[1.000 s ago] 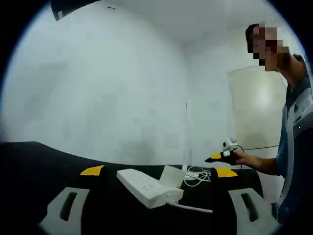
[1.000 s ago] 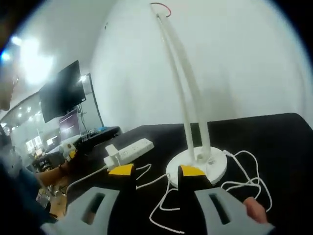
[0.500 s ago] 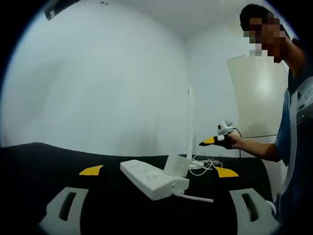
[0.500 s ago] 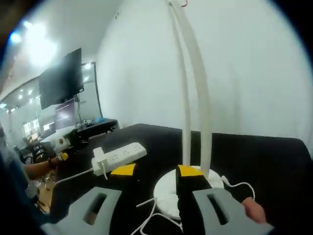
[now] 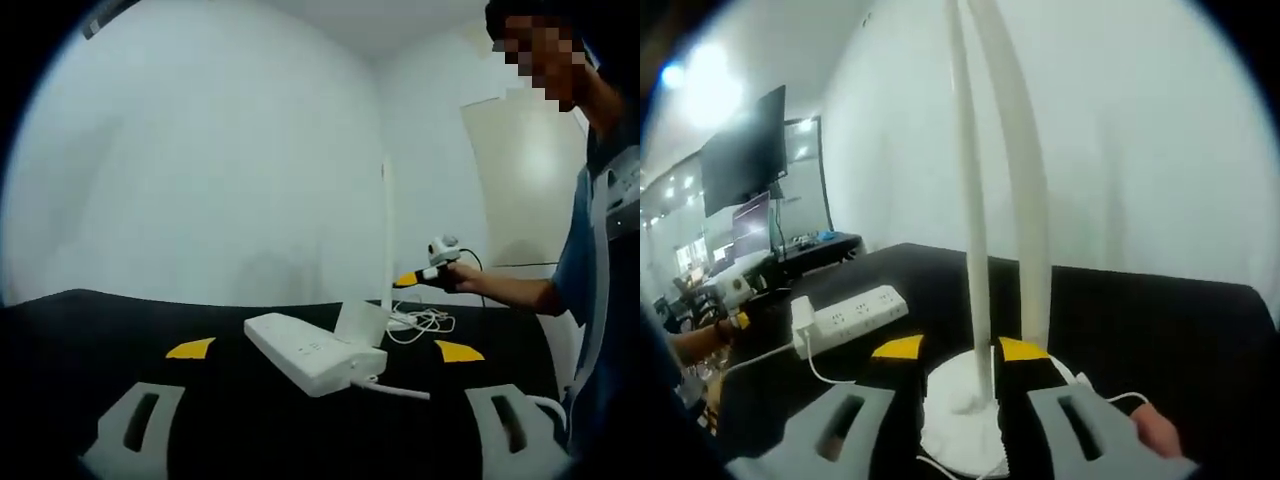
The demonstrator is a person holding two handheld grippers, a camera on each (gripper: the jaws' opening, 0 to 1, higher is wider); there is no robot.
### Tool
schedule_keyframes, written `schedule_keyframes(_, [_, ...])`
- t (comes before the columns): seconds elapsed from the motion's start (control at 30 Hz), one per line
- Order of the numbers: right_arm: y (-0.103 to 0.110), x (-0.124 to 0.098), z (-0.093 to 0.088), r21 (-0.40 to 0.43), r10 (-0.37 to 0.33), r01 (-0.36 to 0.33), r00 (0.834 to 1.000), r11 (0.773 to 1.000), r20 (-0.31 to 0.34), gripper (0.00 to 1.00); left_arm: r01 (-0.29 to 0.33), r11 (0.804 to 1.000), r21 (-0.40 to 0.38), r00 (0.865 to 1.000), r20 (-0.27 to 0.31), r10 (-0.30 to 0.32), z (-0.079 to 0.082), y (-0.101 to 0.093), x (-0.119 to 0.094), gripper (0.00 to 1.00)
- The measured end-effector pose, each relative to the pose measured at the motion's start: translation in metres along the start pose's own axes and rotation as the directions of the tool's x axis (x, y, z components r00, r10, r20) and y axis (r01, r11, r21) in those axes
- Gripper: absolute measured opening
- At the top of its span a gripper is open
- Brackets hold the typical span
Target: Insert the desk lamp plug into the socket, turn on the power strip switch, turn on the lamp switch, then turn off the lamp switch, turn off the power strip switch, and remove the plug from the socket.
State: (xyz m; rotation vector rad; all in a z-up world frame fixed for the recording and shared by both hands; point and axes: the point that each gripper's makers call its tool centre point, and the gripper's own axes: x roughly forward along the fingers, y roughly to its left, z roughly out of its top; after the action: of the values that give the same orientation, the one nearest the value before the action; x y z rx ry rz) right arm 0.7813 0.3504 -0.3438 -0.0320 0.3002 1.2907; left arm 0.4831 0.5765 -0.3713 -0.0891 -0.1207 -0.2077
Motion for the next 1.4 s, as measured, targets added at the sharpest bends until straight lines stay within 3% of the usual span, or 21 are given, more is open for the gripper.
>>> schedule_keyframes(0.3, [-0.003, 0.017, 0.0, 0.032, 0.002, -0.003, 1.0, 0.999, 0.013, 0.23, 0.009, 1.0, 0.004, 1.0, -0.029, -0.009, -0.006, -0.001, 0.0, 0.79])
schedule_keyframes(0.47, [-0.006, 0.019, 0.001, 0.058, -0.031, 0.029, 0.999, 0.998, 0.03, 0.12, 0.005, 1.0, 0.013, 0.999, -0.038, -0.004, -0.007, -0.002, 0.0, 0.78])
schedule_keyframes(0.67, [-0.001, 0.019, 0.002, 0.09, -0.028, 0.025, 0.999, 0.996, 0.024, 0.12, 0.006, 1.0, 0.01, 0.999, -0.051, -0.005, -0.01, -0.003, 0.0, 0.78])
schedule_keyframes(1.07, [0.059, 0.021, 0.008, 0.108, 0.064, -0.062, 0.998, 0.992, -0.022, 0.1, 0.009, 1.0, 0.03, 0.998, -0.055, -0.007, -0.009, -0.002, -0.002, 0.77])
schedule_keyframes(1.23, [0.077, 0.021, 0.012, 0.177, 0.106, -0.103, 0.994, 0.979, -0.006, 0.1, 0.033, 0.998, 0.053, 0.996, -0.089, -0.028, -0.015, -0.008, 0.001, 0.71])
schedule_keyframes(1.4, [0.092, 0.02, 0.018, 0.222, 0.136, -0.133, 0.991, 0.966, 0.0, 0.1, 0.039, 0.998, 0.046, 0.994, -0.102, -0.034, -0.019, -0.011, 0.003, 0.73])
